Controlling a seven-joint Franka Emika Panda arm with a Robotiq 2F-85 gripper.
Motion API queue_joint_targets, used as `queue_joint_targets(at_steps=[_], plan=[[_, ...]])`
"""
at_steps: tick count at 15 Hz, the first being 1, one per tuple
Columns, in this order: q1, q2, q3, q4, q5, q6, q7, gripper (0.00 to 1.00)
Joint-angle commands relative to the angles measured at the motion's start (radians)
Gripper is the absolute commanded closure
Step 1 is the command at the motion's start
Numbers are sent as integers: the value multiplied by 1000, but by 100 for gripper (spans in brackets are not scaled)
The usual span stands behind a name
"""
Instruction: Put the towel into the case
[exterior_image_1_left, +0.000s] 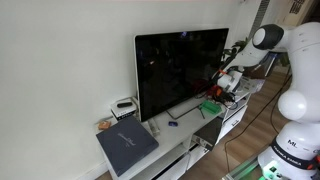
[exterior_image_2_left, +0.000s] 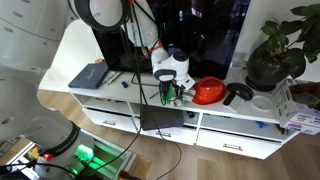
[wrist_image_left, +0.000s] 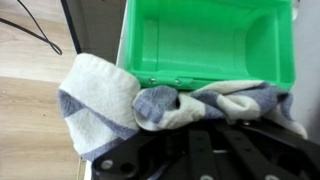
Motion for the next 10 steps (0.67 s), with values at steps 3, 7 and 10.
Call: queue_joint_targets(at_steps=[3,7,10], plan=[[48,90,-41,92,-2,-51,35,100],[78,105,-68,117,-5,-87,48,100],[82,79,-74,104,3,-97,40,100]])
